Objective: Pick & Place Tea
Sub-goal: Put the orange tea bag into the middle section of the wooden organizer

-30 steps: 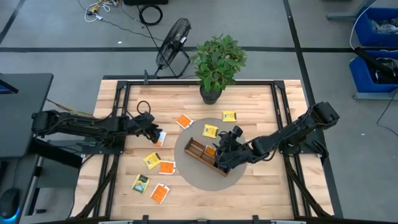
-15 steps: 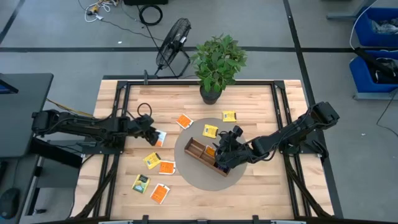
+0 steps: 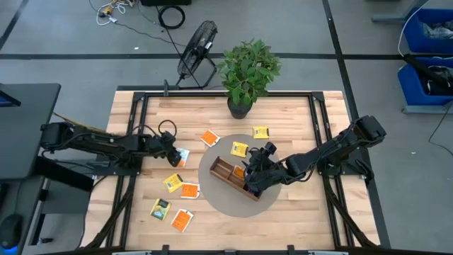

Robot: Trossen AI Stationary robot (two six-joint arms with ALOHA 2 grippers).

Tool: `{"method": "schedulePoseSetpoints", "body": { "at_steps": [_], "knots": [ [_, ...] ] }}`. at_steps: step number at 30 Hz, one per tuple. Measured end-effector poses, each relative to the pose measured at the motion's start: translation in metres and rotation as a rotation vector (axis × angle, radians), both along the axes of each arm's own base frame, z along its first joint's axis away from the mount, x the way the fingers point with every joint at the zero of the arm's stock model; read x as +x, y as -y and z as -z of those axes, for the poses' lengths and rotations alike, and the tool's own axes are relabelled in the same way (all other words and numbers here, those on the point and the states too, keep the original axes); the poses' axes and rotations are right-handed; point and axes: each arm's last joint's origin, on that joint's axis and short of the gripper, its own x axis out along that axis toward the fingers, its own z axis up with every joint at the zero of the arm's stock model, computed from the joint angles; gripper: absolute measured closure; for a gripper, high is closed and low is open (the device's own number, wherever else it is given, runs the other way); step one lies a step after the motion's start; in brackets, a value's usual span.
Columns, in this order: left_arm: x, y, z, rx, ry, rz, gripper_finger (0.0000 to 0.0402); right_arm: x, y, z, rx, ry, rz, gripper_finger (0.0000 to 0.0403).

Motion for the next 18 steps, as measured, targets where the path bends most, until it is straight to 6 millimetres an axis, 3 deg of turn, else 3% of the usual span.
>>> {"method": "schedulePoseSetpoints", "body": {
  "at_steps": [8, 11, 16, 18],
  "knots": [
    [0.0066, -0.0011, 0.0045, 0.010, 0.012, -0.005, 0.0238, 0.0005, 0.0015, 0.0000, 0.000, 0.000, 0.005, 0.0166],
    [0.0063, -0.0012, 0.0048, 0.013, 0.009, -0.002, 0.0278, 0.0005, 0.0017, 0.0000, -0.001, -0.001, 0.006, 0.0166],
    [0.0066, -0.0013, 0.0049, 0.015, 0.014, -0.001, 0.0378, 0.0004, 0.0016, 0.0001, -0.003, -0.003, 0.004, 0.0166],
    [0.0076, -0.0009, 0.0044, 0.006, 0.027, 0.004, 0.0392, 0.0004, 0.0016, 0.0001, -0.003, -0.003, 0.004, 0.0166]
  ]
}}
